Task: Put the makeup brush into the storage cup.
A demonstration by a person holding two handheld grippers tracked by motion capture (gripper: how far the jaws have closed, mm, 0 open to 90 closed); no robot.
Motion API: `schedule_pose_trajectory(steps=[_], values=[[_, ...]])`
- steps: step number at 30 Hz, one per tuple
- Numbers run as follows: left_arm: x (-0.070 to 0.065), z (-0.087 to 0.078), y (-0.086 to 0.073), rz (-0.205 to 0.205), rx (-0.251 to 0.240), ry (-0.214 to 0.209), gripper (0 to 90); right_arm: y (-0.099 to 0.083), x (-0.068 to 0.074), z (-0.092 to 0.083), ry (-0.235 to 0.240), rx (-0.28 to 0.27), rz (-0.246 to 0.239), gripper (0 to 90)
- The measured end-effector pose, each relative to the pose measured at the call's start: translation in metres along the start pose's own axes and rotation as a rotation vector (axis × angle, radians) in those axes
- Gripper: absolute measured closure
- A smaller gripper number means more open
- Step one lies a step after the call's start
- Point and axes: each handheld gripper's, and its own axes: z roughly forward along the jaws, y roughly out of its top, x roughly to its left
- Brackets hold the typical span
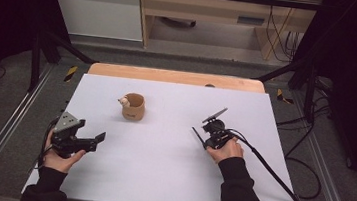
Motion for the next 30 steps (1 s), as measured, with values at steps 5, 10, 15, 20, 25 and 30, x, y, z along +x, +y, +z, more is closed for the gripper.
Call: schedule_pose_trajectory(steps=[5, 10, 15, 20, 25, 30], values=[[-0.002, 0.000, 0.001, 0.006, 0.002, -0.005, 11.3, -0.001, 0.000, -0.006, 0.017, -0.005, -0.020, 83.1], [-0.004, 0.001, 0.001, 0.013, 0.001, -0.013, 11.2, -0.002, 0.000, -0.013, 0.035, -0.006, -0.034, 83.0], [-0.008, 0.002, 0.002, 0.030, 0.007, -0.022, 11.2, -0.004, 0.000, -0.019, 0.061, -0.031, -0.070, 83.1], [-0.012, 0.005, 0.003, 0.054, 0.022, -0.033, 11.1, -0.005, 0.002, -0.024, 0.075, -0.041, -0.095, 83.1], [-0.018, 0.008, 0.007, 0.095, 0.032, -0.055, 11.0, -0.006, 0.003, -0.029, 0.088, -0.051, -0.105, 83.0], [-0.027, 0.011, 0.012, 0.142, 0.039, -0.078, 10.9, -0.005, 0.005, -0.034, 0.098, -0.061, -0.126, 83.1]])
